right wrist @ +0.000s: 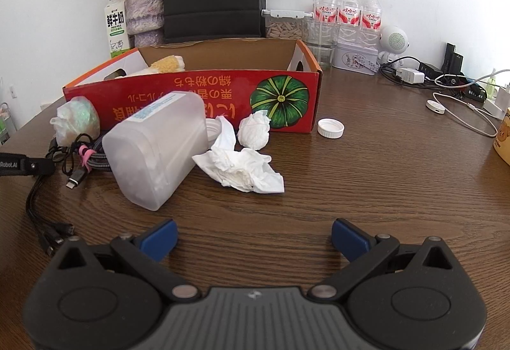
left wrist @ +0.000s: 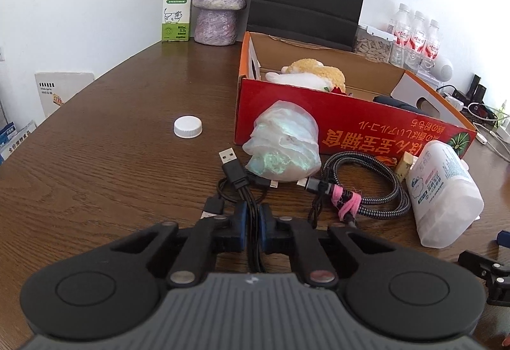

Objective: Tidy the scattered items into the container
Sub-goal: 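Grasp the black USB cable with left tool while right tool grasps the white plastic jug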

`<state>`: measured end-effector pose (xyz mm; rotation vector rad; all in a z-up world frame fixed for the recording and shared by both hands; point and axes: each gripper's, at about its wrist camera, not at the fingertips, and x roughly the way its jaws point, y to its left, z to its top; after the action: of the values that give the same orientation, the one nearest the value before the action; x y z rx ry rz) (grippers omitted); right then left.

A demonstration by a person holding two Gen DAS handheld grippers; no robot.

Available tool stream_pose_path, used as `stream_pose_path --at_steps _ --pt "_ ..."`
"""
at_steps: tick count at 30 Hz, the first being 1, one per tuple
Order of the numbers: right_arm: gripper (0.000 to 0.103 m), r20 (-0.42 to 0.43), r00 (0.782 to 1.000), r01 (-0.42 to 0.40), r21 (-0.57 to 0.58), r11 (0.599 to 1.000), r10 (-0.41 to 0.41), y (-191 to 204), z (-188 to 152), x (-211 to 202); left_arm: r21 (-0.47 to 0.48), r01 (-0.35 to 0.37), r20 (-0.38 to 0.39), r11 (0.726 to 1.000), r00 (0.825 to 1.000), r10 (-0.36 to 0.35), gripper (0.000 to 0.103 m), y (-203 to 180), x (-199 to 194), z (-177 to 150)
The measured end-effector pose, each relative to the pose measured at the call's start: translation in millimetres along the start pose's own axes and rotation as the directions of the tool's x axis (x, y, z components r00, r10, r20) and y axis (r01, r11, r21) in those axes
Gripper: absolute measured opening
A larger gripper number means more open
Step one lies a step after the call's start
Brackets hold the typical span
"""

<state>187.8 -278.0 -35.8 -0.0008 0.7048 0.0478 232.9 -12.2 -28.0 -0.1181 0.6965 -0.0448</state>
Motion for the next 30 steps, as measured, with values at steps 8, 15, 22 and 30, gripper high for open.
stream_pose_path --at_steps 8,15,22,30 --pt "0.103 0.0 1.0 -0.001 -0.002 1.0 0.001 1.1 0.2 0.2 -0.022 0.014 0.064 1.0 0.998 -0.013 0.006 7.1 -15.9 -3.5" --pt "0.103 0.03 1.0 -0.003 -0.016 1.0 0.004 9.7 0.0 -5.7 0.0 0.04 0.181 0.999 0.983 -0.039 0.005 10.5 -49.3 2.5" --pt "0.103 0.159 0.983 -0.091 -0.039 0.995 0.096 37.7 11.7 -34.8 0.0 0.06 0.21 0.998 0.976 -0.058 0.005 15.1 -59.1 6.7" --pt "0.086 0.148 0.989 0.001 -0.045 0.999 0.006 77.9 31.6 -4.0 0.002 0.087 0.22 0.996 0.972 -0.085 0.005 15.0 -62.2 2.8"
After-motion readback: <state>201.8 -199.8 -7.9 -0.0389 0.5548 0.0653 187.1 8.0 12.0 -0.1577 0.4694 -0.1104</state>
